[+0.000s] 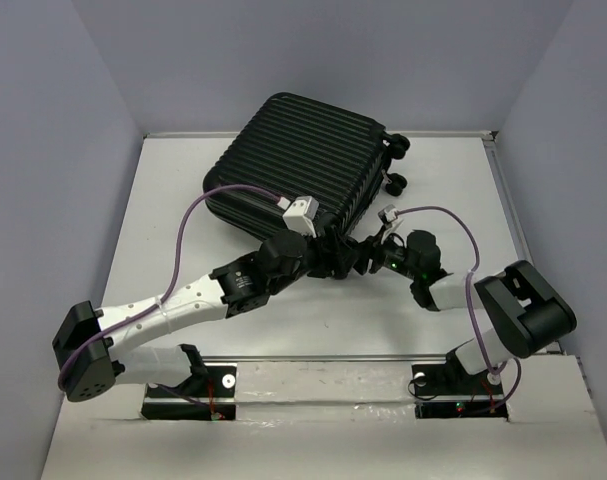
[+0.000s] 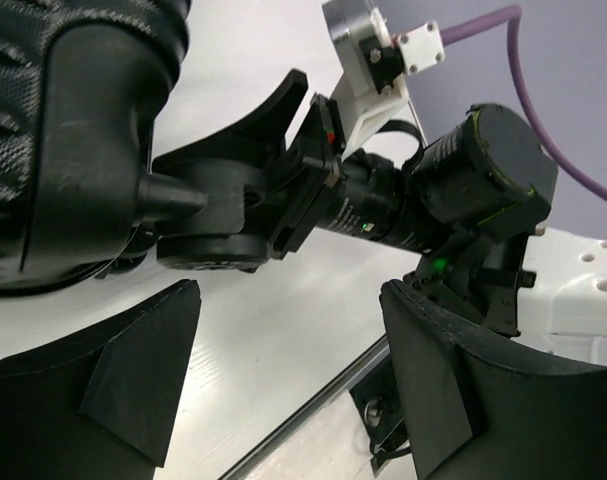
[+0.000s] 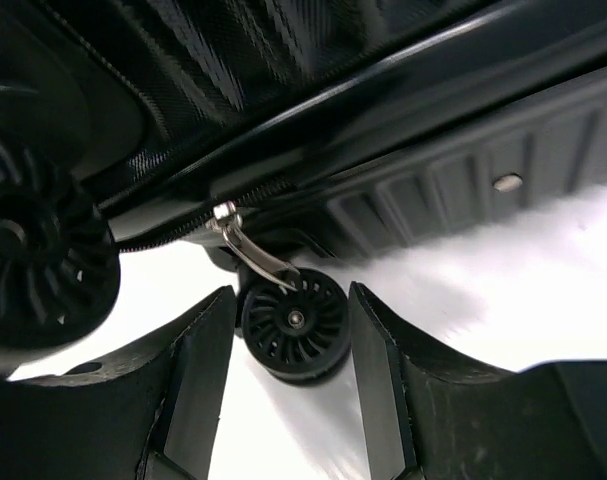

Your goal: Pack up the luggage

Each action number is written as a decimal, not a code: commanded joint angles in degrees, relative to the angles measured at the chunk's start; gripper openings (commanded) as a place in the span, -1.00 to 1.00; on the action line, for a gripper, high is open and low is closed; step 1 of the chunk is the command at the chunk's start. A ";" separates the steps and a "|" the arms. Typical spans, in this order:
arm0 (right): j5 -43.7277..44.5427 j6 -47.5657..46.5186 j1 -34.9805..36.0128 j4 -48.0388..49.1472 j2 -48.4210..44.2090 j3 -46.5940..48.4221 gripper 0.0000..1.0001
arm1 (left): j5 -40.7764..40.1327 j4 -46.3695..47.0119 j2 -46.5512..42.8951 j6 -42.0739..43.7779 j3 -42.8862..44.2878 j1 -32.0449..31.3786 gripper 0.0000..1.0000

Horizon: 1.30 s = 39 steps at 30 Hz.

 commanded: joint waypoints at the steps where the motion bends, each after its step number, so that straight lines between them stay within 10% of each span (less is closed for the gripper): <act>1: -5.57 -1.59 0.03 5.66 2.39 4.33 0.10 | -1.94 0.51 -1.74 -1.31 -1.61 0.17 0.69; 21: -10.41 5.79 0.03 19.28 7.40 5.83 0.02 | -5.54 3.40 2.57 -1.84 -2.49 2.02 0.50; 30: -10.68 10.61 0.03 24.02 11.35 6.54 -0.82 | -5.10 9.19 4.24 -2.19 -3.54 2.90 0.34; 39: -3.83 17.48 1.96 36.68 8.72 -6.72 -0.87 | -2.82 15.62 11.61 -1.31 1.54 4.39 -0.15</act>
